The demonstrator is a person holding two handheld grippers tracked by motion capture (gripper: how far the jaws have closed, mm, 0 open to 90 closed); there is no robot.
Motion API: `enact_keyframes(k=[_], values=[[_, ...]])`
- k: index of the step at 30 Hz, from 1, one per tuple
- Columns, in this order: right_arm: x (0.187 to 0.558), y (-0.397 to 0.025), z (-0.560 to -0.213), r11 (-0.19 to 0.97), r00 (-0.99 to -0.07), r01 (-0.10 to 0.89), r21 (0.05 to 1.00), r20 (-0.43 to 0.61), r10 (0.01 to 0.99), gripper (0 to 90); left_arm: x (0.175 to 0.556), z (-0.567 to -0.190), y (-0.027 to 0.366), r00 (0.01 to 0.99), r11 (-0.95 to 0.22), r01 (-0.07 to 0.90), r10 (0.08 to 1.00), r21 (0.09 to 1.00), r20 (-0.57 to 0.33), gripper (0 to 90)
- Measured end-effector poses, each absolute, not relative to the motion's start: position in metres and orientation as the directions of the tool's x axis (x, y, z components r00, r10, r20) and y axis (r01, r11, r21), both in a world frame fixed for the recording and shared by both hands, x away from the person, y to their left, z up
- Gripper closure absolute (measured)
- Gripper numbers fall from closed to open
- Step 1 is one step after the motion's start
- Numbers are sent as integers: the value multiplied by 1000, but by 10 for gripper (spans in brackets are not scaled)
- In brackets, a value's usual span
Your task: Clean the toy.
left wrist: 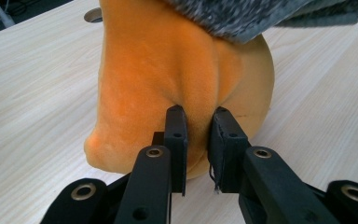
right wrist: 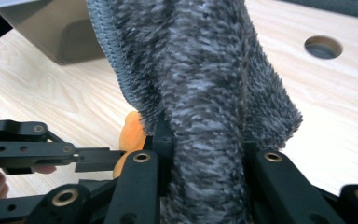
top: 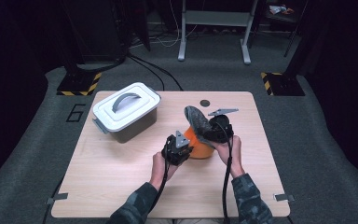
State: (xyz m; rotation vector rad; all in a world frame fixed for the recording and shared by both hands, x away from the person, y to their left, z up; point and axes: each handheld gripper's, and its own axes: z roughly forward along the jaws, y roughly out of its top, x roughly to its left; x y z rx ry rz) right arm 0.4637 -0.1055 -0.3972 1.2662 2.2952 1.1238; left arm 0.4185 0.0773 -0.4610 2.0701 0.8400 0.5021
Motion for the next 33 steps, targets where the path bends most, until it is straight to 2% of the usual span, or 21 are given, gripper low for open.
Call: enact_keyframes(k=[6,13,24,33], values=[[467,-107,-408,361,-586,586,725,72,807,703,420,-464,77,699,-436,393,714,810,46,783],[470,-113,-414,327,-581,603,728,119,805,704,421,-465,77,698,-427,394,716,814,38,783],[467,-123,-419,334,-574,585,739,86,814,708,421,-466,76,699,-426,392,714,815,38,779],[464,-137,-429,297,-545,612,733,119,830,704,421,-467,75,705,-428,387,708,817,37,779]])
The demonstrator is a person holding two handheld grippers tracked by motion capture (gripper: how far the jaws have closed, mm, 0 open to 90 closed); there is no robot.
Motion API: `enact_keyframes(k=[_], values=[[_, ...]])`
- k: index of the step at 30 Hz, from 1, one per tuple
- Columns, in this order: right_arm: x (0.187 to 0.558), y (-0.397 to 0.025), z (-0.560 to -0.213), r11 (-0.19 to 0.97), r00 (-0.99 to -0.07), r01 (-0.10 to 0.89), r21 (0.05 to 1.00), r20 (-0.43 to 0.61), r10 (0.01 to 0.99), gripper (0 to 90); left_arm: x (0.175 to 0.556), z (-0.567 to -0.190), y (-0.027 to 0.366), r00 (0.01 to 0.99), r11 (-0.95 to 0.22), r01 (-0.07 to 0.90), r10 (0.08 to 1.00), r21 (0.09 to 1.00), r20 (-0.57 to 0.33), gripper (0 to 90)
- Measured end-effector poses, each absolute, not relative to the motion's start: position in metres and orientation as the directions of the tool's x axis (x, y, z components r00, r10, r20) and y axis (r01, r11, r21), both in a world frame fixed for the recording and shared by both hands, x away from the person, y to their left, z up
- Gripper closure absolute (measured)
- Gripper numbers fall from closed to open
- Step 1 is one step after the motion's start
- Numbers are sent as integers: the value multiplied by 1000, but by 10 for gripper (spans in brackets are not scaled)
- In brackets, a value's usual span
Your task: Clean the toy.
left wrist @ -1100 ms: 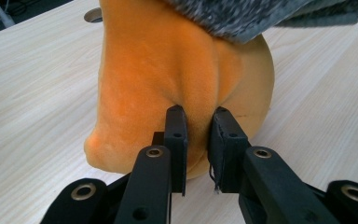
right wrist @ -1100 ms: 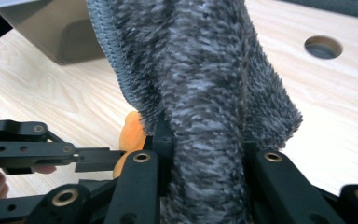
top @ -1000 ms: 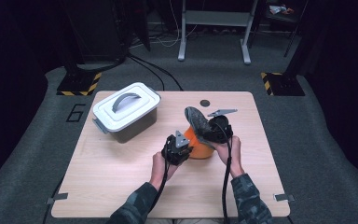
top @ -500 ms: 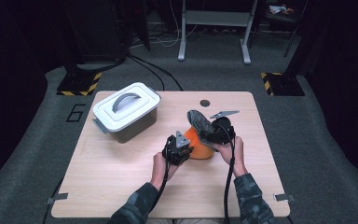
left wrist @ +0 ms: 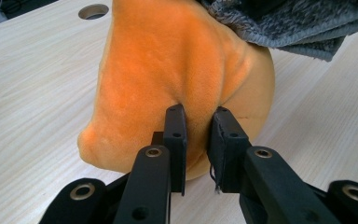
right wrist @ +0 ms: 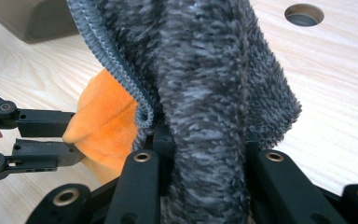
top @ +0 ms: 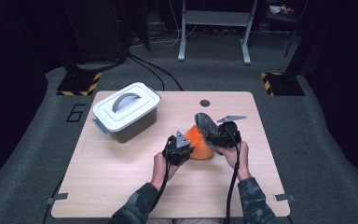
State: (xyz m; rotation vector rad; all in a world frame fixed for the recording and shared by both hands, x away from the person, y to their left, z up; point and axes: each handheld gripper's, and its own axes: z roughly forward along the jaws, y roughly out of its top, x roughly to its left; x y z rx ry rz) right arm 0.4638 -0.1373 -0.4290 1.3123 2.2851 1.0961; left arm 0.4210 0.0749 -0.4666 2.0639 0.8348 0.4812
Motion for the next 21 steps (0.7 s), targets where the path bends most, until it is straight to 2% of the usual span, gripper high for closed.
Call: enact_keyframes(k=[5,11,21], values=[[463,-142,-434,297,-531,622,725,112,840,698,421,-467,74,705,-429,386,708,817,38,779],[465,-155,-445,272,-471,653,706,98,876,712,422,-467,77,702,-419,396,711,817,25,780],[470,-167,-470,200,-398,726,658,165,902,727,422,-468,79,698,-417,398,715,817,25,780]])
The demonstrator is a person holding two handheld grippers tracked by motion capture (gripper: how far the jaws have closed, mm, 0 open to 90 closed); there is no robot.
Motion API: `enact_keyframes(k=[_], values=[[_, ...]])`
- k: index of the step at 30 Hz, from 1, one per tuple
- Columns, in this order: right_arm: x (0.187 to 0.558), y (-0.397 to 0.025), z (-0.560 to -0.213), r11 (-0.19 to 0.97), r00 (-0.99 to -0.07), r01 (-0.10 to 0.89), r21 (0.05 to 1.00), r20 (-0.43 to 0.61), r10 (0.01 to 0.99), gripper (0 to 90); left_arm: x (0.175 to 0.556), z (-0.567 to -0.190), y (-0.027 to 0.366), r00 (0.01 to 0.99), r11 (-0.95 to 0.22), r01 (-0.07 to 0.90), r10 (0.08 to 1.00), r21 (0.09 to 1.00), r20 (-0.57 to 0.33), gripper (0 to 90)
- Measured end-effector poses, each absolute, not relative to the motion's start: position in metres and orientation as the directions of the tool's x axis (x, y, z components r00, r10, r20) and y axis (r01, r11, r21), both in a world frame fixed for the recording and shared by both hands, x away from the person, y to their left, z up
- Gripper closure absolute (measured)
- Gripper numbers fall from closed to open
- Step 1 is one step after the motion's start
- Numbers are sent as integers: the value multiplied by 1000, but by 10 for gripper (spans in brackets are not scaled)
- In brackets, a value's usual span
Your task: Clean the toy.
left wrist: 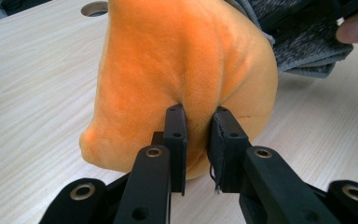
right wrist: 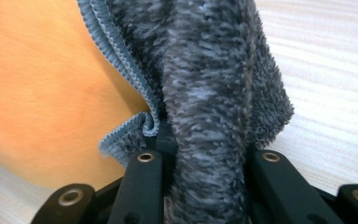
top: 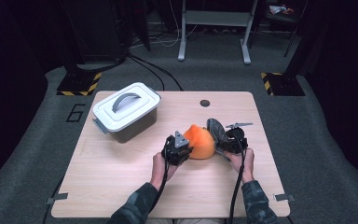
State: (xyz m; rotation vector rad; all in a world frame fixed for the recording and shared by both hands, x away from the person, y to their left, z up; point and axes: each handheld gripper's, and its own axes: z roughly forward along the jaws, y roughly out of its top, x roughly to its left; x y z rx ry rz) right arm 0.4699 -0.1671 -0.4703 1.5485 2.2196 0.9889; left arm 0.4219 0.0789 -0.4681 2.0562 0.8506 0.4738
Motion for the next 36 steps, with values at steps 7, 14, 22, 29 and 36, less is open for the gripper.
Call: enact_keyframes(k=[7,14,22,29,36], values=[[475,-173,-488,192,-368,769,610,177,913,731,422,-468,80,696,-413,398,718,819,24,779],[470,-178,-472,179,-381,733,656,178,907,740,421,-467,80,693,-417,397,721,818,32,778],[453,-156,-409,202,-492,602,772,160,856,740,420,-467,78,690,-415,388,722,823,39,777],[457,-126,-399,238,-555,578,781,161,816,736,420,-468,78,691,-402,393,723,827,23,777],[463,-117,-411,295,-545,580,759,93,833,736,421,-467,80,695,-411,392,719,823,28,777]])
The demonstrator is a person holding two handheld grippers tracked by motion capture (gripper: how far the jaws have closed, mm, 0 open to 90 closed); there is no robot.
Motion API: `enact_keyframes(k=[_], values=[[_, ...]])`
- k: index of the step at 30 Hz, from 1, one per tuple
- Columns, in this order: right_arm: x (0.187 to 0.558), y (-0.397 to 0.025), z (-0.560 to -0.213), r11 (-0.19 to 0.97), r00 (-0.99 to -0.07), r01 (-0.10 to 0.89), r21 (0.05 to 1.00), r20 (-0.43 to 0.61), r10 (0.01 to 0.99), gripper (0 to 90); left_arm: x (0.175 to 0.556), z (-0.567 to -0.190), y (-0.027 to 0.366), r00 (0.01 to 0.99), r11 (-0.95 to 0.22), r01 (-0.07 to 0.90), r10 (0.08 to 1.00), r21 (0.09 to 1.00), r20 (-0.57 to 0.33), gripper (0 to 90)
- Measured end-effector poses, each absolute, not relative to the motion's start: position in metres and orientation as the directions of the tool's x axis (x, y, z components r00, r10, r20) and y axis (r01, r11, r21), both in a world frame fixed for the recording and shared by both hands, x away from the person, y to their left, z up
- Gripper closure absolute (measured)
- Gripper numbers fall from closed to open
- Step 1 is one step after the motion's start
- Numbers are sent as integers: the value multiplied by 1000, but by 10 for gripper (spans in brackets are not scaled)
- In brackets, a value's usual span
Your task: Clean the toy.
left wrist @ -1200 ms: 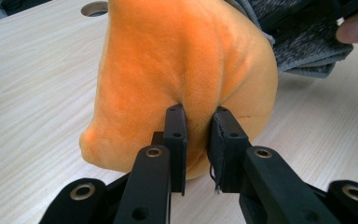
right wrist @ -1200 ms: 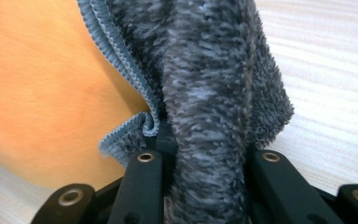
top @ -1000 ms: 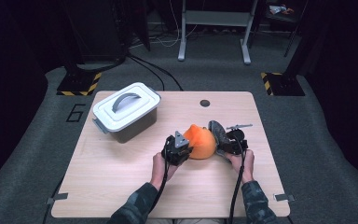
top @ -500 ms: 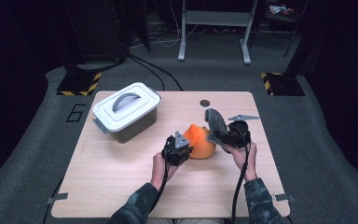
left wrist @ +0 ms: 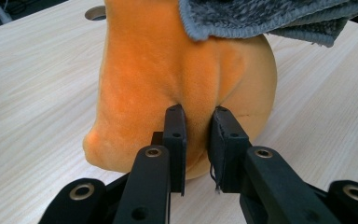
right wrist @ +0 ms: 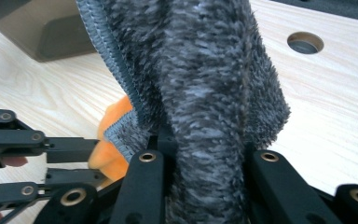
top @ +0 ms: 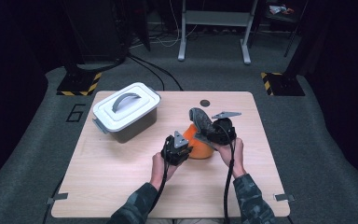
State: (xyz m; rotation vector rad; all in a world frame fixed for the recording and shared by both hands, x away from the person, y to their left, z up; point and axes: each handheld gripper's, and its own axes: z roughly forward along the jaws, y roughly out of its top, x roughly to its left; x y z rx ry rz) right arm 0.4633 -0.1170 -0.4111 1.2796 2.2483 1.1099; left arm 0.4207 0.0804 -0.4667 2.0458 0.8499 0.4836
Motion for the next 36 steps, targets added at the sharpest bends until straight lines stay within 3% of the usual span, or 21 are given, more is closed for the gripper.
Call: enact_keyframes(k=[8,29,36], values=[[467,-136,-426,280,-471,621,733,63,880,737,421,-467,80,695,-408,393,719,824,24,777],[475,-168,-482,205,-358,757,620,131,925,736,420,-468,79,688,-401,389,725,829,28,776],[463,-177,-455,164,-364,694,701,145,920,736,420,-467,80,688,-404,390,725,828,30,772]])
